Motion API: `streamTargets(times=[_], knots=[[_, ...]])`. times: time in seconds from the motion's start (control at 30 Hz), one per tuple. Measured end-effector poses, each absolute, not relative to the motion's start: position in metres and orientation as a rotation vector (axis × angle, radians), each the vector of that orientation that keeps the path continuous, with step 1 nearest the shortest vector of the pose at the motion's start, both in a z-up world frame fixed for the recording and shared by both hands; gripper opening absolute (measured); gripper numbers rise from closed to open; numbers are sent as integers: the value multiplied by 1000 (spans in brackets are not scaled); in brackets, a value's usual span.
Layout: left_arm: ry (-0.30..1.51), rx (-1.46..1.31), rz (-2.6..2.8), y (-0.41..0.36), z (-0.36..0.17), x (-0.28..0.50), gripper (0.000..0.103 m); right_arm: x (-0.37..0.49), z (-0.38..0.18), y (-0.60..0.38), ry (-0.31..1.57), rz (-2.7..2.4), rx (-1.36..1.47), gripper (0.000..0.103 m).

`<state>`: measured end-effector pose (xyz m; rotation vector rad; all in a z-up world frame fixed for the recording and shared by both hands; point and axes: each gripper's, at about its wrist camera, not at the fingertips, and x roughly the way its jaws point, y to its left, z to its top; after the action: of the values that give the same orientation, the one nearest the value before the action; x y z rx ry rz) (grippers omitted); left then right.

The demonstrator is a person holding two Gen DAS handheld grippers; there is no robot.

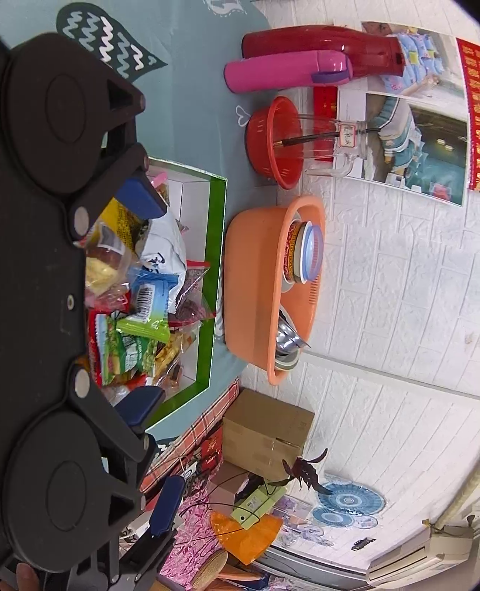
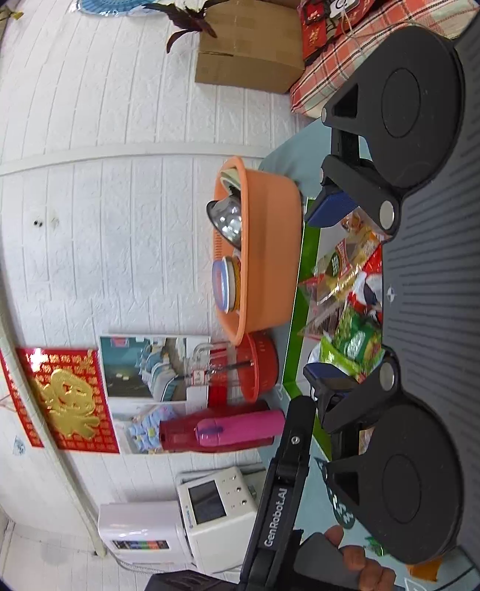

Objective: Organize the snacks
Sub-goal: 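Move the left tool to the orange bag and grasp it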

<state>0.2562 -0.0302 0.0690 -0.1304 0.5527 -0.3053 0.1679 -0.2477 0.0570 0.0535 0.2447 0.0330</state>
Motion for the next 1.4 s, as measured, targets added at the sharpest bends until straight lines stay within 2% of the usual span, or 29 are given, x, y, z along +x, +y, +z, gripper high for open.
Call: streamTargets(times=[0.47,0.87,1.27,1.3,1.33,1.4], knots=[[532,-178,-320,37,100,145,103,96,98,-188,226,248,47,103],[682,-345,-269,107,8,100,103,111,4,-92,494,537,-59,103],[739,-410,-334,126,-27,122,103,150,-16,-68,537,580,-65,102],[739,-420,-332,127,-31,123,103,152,-18,-66,531,580,-75,91],[740,-417,-322,127,-33,124,97,154,-21,-64,544,590,-93,67],[726,-385,-296,127,-34,122,62,155,-26,-62,566,582,-98,48]])
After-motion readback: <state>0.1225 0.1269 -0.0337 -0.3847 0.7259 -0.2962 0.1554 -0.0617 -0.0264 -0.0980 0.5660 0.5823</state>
